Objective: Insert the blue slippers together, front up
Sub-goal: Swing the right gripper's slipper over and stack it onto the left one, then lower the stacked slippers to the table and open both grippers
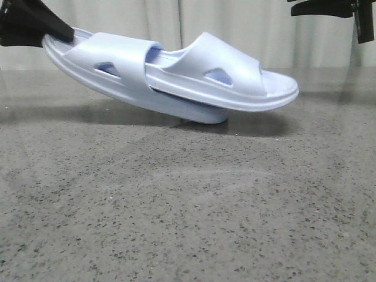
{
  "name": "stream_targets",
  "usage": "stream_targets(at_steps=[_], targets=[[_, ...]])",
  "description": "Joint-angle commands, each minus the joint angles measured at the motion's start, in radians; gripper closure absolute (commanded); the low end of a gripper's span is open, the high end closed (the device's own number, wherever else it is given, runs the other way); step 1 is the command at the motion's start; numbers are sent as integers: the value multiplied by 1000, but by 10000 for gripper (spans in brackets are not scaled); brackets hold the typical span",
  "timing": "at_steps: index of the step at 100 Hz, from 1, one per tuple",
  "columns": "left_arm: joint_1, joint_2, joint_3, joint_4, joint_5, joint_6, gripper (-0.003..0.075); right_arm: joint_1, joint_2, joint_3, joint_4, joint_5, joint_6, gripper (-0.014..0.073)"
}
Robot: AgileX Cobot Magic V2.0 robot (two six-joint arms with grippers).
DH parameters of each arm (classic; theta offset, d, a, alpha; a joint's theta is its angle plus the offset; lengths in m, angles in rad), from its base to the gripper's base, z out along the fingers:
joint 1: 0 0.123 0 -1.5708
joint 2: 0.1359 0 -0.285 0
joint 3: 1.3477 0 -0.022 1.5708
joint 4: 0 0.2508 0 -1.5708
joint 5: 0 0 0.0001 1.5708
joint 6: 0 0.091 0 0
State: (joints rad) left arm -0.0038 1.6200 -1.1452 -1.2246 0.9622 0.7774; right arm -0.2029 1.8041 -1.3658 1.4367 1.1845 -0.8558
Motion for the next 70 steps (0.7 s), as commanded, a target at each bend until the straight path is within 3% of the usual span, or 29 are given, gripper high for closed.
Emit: stream_targets(at_steps=[1, 8, 15, 30, 40, 50, 57, 62, 70], targets=[[-29, -47, -23, -17, -75, 12, 702, -6, -58, -31, 38, 126, -6, 494], [-30, -47, -23, -14, -115, 49, 685, -6, -58, -31, 13, 126, -6, 496], [-30, -47, -23, -12, -139, 92, 622, -6, -58, -31, -14, 126, -6, 497], [-30, -47, -23, 30, -195, 139, 357, -6, -58, -31, -51, 126, -6, 512], [-24, -47, -23, 72, -219, 139, 265, -6, -58, -31, -68, 126, -6, 589], [1, -50, -23, 89, -209, 139, 268, -6, -60, -31, -74, 126, -6, 691], [21, -60, -32, 95, -186, 139, 297, -6, -69, -31, -77, 121, -6, 685], [32, -69, -44, 101, -169, 139, 353, -6, -84, -31, -90, 107, -6, 672], [48, -100, -65, 114, -159, 144, 508, -6, -116, -31, -127, 70, -6, 672]])
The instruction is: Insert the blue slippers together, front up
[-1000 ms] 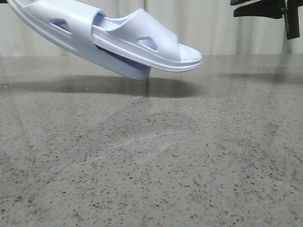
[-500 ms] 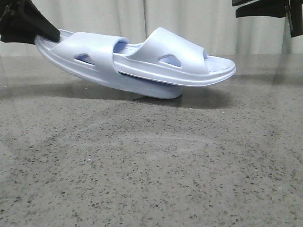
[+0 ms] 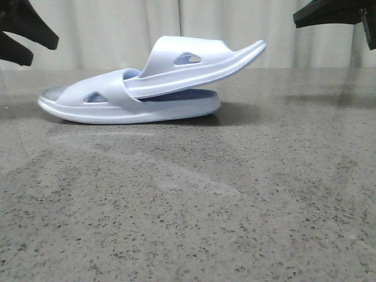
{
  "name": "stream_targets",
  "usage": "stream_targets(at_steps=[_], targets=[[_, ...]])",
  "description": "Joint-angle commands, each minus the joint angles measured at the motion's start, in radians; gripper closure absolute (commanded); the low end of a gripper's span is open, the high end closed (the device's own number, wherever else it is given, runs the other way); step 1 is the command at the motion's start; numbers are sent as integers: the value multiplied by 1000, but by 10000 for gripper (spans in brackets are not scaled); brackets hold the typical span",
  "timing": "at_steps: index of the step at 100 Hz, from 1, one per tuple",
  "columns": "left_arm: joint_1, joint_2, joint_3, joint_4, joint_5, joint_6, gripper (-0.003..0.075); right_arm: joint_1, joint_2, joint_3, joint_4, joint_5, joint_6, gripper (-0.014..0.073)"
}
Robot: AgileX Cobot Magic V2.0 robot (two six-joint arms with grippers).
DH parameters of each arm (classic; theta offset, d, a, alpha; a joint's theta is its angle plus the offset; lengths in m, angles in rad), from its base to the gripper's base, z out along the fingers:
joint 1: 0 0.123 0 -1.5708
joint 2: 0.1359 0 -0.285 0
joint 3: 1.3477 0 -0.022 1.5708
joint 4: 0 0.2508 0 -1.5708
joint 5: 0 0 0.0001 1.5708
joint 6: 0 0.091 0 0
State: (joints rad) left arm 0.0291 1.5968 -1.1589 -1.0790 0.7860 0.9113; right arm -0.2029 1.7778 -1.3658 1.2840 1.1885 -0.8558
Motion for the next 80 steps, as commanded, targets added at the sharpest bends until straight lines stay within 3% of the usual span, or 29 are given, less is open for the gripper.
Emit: stream_targets(at_steps=[1, 10, 36, 59, 80], targets=[[15, -85, -52, -32, 17, 13, 522, -6, -93, -31, 17, 56, -6, 672], [19, -145, -60, -66, 10, 85, 708, -6, -154, -31, -49, -14, -20, 672], [19, -361, -48, -122, -109, 197, 705, -6, -402, 58, -75, -251, -147, 672], [19, -570, 84, -121, -292, 264, 705, -6, -633, 340, 101, -466, -380, 672], [19, -763, 302, -179, -321, 385, 705, -6, -832, 617, 191, -493, -532, 672]])
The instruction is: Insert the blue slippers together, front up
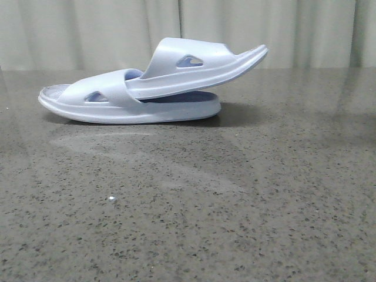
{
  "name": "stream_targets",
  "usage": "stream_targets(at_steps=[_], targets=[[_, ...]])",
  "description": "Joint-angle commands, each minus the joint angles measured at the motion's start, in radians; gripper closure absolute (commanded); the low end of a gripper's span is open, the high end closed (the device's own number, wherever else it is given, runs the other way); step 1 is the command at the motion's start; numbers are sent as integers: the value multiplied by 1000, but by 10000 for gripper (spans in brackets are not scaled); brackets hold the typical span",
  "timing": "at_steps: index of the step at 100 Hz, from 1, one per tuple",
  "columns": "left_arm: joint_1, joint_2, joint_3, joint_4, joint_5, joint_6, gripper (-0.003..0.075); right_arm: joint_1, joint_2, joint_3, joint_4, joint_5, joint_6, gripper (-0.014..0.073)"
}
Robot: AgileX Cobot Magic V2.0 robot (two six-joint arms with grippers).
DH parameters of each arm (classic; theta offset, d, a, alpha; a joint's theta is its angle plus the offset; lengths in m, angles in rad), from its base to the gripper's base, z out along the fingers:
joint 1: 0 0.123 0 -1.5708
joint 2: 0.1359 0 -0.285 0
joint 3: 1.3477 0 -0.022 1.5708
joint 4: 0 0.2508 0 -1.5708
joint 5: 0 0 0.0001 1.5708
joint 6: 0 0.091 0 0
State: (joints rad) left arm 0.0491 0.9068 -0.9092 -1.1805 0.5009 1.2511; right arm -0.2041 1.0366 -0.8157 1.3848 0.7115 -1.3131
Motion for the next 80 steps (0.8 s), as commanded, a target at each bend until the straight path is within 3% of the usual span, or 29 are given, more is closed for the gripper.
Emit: stream_targets(at_steps=[1, 15, 45, 80], targets=[[-1, -88, 69, -91, -35, 55, 705, -5, -105, 84, 92, -19, -78, 672], [-1, -244, 238, -210, -53, 154, 705, -5, -268, 242, 102, -63, -96, 672], [-1, -540, 509, -203, -70, 159, 705, -5, -573, 487, 125, -94, -91, 672], [-1, -638, 569, -211, -64, 157, 705, 23, -630, 546, 125, -93, -91, 672]])
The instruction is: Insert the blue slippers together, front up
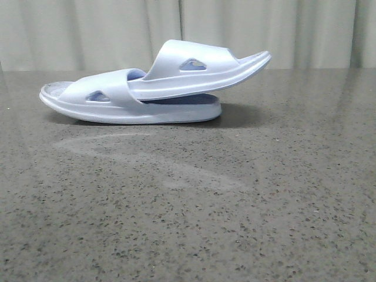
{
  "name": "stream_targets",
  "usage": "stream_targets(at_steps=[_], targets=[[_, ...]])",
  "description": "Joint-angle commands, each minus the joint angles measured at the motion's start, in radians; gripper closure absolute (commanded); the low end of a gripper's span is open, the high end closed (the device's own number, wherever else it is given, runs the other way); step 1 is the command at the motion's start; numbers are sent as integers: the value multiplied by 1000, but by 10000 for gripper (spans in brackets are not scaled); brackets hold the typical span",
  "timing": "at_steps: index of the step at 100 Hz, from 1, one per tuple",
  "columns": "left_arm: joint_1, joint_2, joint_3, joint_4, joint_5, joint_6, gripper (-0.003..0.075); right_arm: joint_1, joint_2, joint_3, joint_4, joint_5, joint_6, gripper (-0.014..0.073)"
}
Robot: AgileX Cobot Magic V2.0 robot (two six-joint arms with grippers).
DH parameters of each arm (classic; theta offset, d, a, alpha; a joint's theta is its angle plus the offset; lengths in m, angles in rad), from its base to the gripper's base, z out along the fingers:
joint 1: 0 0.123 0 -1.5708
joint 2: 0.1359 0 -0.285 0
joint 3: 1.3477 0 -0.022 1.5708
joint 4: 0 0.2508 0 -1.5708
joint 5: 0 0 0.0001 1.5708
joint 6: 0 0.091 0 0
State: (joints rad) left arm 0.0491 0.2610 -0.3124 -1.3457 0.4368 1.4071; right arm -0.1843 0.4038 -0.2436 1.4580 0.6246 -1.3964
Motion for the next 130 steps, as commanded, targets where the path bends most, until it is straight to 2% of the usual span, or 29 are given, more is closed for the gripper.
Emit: stream_targets(at_steps=[1, 96, 105, 110, 114, 130], targets=[[-1, 8, -27, -46, 2, 1, 705, 4, 3, -26, 52, -6, -7, 672], [-1, 8, -16, -66, 2, 1, 704, 4, 3, -26, 52, -6, -7, 672], [-1, 8, 2, -74, -57, -18, 705, 4, 3, -26, 52, -6, -7, 672], [-1, 8, 13, -12, -104, -109, 705, 4, 3, -26, 52, -6, -7, 672], [-1, 6, 20, 115, -145, -249, 705, 4, 3, -26, 52, -6, -7, 672], [-1, -43, 52, 824, -252, -1011, 705, 4, 3, -26, 52, -6, -7, 672]])
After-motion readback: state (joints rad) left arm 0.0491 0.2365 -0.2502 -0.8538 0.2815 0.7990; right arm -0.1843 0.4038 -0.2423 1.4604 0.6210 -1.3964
